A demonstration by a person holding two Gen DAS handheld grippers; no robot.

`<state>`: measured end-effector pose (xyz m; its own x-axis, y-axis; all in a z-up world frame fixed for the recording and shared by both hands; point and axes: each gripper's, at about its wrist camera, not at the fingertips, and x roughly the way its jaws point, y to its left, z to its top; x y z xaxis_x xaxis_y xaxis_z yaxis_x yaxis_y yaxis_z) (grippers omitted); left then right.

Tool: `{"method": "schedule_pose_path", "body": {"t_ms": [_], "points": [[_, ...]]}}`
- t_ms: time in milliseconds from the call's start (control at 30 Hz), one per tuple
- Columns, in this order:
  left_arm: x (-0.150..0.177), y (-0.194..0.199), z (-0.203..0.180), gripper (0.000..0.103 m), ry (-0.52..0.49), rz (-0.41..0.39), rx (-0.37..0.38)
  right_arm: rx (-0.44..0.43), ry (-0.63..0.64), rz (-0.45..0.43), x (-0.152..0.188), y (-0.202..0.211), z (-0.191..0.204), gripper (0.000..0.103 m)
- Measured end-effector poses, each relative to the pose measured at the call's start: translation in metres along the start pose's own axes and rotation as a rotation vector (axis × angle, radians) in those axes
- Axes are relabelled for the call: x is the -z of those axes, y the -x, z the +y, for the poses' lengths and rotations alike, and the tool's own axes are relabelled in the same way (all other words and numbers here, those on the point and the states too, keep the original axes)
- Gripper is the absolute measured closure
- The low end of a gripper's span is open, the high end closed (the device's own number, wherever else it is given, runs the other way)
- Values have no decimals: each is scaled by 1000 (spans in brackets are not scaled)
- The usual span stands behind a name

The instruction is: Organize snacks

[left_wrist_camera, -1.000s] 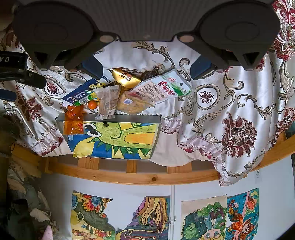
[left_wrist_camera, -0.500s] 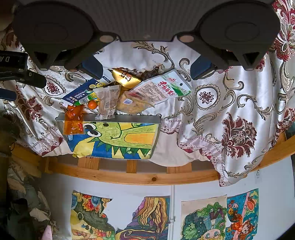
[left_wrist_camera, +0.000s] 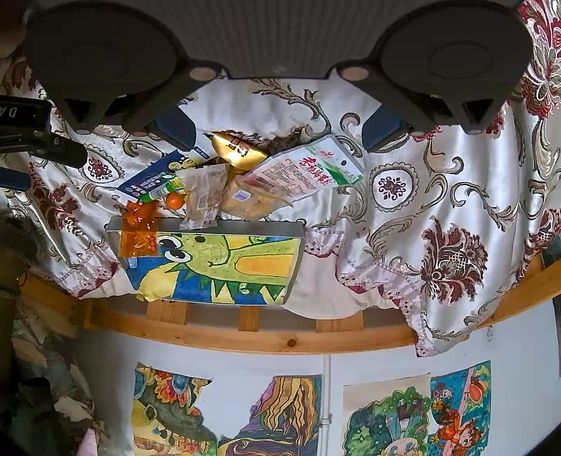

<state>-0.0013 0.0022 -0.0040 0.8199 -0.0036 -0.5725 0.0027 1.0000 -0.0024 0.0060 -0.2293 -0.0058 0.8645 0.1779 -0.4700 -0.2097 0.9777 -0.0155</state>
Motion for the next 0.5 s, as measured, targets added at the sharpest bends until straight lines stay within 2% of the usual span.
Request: {"method": "schedule_pose_path", "body": {"t_ms": [333,500], "points": [[-1,-13,1,0,16,65,-26,-6,16,47,0,-10,0,1],[-8,-24,-5,0,-5,90,-67,5,6,94,-8,-16,-4,1]]}}
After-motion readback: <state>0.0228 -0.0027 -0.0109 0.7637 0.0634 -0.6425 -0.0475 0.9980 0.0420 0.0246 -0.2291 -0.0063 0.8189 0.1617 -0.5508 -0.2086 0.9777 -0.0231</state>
